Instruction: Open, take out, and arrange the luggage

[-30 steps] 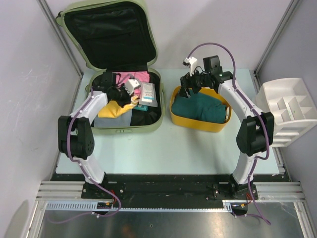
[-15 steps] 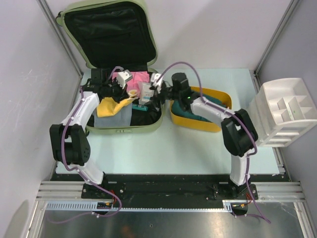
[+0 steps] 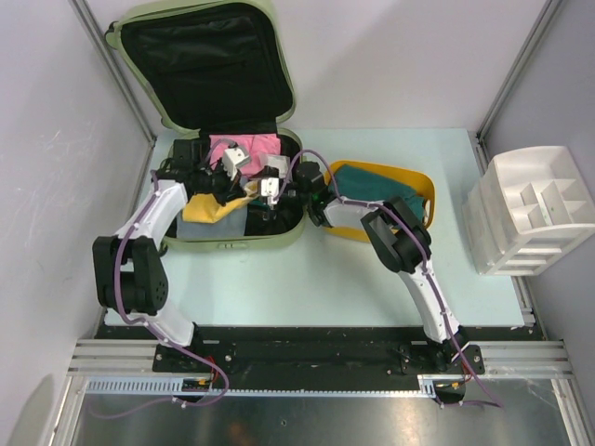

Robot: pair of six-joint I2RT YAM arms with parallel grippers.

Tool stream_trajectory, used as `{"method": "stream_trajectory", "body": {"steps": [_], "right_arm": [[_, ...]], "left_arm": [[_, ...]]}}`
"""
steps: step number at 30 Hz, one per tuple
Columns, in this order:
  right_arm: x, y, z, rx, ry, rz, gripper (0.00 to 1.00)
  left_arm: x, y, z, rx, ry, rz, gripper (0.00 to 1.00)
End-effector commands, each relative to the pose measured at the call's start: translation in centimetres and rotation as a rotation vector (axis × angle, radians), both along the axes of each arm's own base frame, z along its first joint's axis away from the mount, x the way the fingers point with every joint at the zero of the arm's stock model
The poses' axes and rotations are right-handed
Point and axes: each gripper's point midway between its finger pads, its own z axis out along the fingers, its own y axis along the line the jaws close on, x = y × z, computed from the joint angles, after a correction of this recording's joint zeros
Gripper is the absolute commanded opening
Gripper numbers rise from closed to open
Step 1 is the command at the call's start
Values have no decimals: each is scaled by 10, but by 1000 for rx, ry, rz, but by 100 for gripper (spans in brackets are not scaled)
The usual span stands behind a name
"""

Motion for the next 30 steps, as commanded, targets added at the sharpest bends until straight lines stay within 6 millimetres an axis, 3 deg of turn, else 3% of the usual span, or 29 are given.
{"method": "stream_trajectory", "body": {"steps": [1,5,9,10,13,18,19,20,23,24,26,27,28,30], "right_arm": [[9,19,50,115,-287,73,100],[16,26,50,136,-339,70,100],[2,32,48,144,-373,152,96],[-1,32,51,140,-380,167,82],[-8,33,40,94,-352,207,64],[-13,30,42,89,-314,220,42],[-14,31,45,95,-304,217,15],[-14,31,49,106,-302,209,9],[-12,29,62,132,-281,177,0],[-7,28,71,145,-274,145,0],[-4,27,84,165,-222,120,0],[0,25,92,175,-208,93,0],[-1,25,109,191,-202,78,0],[2,23,124,200,-115,26,0]], "left_arm": [[-8,-5,29,-20,-112,-68,0],[-12,-2,29,-7,-130,-76,0],[-14,-1,28,2,-132,-70,0],[-14,0,29,3,-134,-69,0],[-16,1,38,-4,-150,-61,0],[-23,2,52,2,-199,-71,0],[-25,4,53,8,-206,-67,0],[-26,4,54,10,-206,-63,0],[-32,9,65,9,-224,-47,33],[-33,13,69,3,-231,-32,51],[-38,12,87,-29,-250,-19,61],[-34,28,95,-37,-258,33,66],[-33,31,110,-56,-280,45,66],[-28,46,129,-97,-277,120,70]]}}
